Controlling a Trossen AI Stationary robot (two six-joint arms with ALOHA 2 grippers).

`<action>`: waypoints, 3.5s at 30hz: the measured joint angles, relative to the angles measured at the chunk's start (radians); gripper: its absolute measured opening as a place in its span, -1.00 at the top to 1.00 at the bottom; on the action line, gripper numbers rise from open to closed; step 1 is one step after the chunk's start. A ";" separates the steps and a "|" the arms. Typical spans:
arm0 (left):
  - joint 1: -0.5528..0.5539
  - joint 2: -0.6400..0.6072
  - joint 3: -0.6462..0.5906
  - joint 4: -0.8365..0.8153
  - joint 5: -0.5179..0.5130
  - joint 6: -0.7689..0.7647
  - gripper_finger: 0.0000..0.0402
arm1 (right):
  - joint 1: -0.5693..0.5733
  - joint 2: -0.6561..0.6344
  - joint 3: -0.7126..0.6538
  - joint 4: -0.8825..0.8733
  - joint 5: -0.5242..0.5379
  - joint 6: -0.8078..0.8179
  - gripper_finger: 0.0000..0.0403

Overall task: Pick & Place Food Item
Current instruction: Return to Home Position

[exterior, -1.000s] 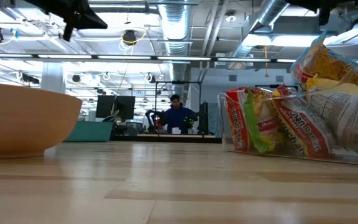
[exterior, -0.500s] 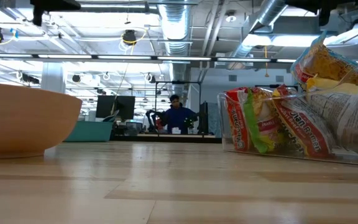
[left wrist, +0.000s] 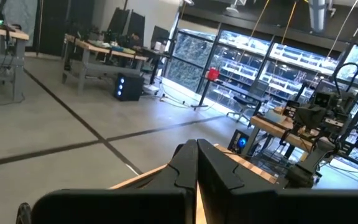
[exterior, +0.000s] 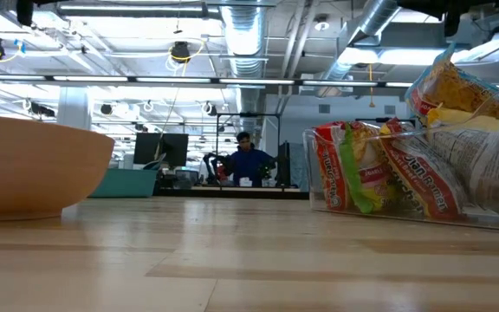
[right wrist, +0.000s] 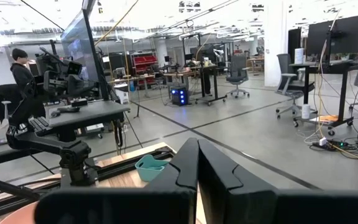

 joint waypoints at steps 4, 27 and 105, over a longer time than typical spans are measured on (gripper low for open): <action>0.000 -0.037 0.000 -0.021 0.000 0.001 1.00 | 0.000 0.000 0.000 -0.005 0.000 0.000 1.00; 0.000 -0.159 0.000 -0.070 0.001 0.005 1.00 | 0.000 -0.033 0.000 -0.004 -0.003 0.000 1.00; 0.000 0.013 -0.531 0.615 0.066 -0.032 1.00 | 0.000 -0.342 -0.558 0.382 -0.003 0.105 1.00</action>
